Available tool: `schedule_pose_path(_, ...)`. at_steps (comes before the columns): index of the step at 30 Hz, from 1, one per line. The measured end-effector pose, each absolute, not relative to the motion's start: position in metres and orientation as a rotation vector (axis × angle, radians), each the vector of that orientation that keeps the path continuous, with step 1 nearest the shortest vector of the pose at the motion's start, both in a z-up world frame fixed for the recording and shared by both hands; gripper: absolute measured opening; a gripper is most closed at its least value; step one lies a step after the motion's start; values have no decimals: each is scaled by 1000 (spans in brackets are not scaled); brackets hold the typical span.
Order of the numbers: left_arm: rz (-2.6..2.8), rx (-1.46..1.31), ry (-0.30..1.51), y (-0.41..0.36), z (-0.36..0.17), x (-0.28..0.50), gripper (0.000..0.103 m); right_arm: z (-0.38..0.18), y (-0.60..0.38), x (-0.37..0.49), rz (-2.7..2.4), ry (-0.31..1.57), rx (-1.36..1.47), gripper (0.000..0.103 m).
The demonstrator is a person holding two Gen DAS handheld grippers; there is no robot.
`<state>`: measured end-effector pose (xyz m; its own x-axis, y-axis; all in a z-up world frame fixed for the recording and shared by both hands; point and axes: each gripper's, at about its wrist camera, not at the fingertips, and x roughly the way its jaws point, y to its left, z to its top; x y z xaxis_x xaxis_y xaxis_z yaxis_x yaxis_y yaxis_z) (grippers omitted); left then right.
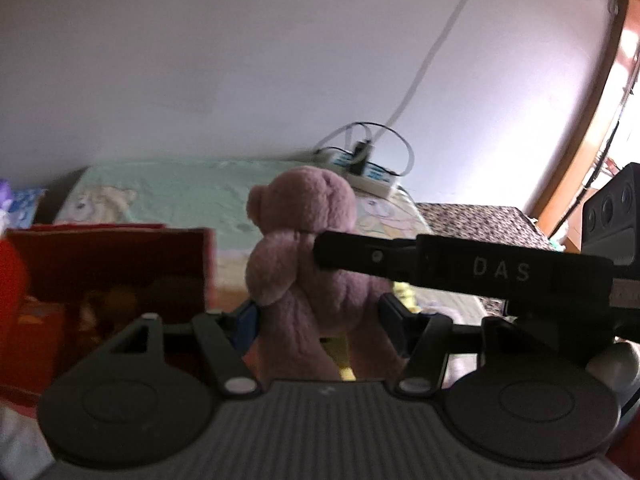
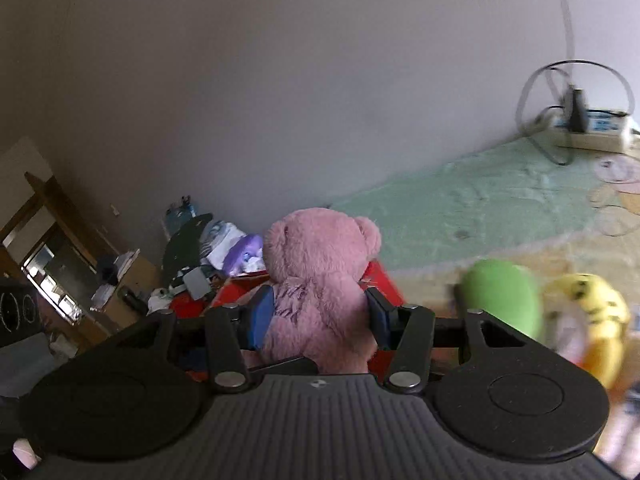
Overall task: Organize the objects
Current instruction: 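Carry the teddy bear with both grippers over the red box and lower it in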
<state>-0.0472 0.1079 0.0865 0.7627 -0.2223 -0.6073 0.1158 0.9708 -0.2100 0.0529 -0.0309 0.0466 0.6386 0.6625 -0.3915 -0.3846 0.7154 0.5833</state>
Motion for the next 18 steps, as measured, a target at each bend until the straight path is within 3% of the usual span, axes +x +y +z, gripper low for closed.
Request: schedule_pose_path(18,-67,-163,725,287,58,-56,61,14,129,81,693,732,492,53)
